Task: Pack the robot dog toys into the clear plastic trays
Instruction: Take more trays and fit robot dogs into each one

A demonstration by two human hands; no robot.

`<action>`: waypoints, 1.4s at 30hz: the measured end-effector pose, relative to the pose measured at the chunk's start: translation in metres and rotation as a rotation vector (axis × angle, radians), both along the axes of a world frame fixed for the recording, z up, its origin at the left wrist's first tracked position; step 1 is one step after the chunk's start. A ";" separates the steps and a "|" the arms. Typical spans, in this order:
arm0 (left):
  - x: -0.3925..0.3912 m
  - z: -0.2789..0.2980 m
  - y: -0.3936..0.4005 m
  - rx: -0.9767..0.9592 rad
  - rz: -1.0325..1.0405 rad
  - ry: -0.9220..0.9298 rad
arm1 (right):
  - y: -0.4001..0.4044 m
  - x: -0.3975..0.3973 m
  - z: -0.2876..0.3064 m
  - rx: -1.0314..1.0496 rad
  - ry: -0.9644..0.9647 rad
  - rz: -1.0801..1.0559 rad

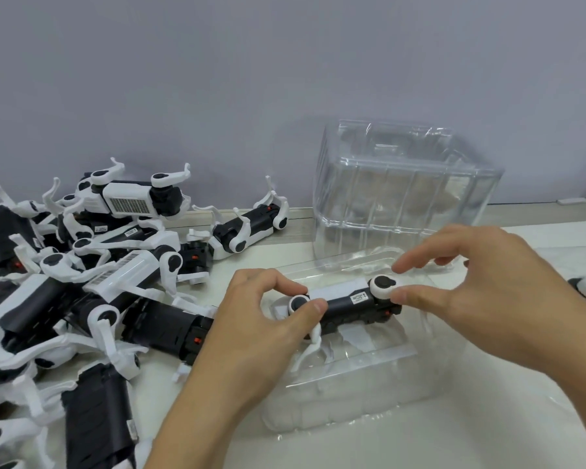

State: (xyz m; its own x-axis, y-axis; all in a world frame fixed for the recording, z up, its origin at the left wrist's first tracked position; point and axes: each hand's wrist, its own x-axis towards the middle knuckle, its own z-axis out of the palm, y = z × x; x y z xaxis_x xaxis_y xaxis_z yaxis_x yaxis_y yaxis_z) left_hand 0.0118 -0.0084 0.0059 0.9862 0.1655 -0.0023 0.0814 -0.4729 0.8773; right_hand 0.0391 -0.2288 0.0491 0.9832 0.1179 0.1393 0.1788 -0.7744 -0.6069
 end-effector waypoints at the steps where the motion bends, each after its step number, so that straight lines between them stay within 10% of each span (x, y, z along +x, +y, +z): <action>1: -0.001 0.000 0.001 -0.005 -0.010 0.005 | 0.001 0.001 -0.001 0.004 -0.003 -0.012; 29: -0.002 0.002 -0.004 -0.080 0.016 -0.057 | 0.001 0.003 -0.009 -0.002 0.136 -0.109; 42: 0.003 0.001 -0.010 -0.377 0.252 -0.126 | 0.066 -0.012 -0.013 0.056 -0.142 0.262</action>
State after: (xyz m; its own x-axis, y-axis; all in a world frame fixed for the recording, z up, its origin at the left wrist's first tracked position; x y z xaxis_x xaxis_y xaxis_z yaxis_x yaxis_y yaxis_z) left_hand 0.0150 -0.0187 0.0069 0.9117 0.4107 0.0093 0.0344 -0.0989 0.9945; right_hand 0.0266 -0.1626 0.0357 0.8903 0.3537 0.2867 0.4546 -0.6568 -0.6015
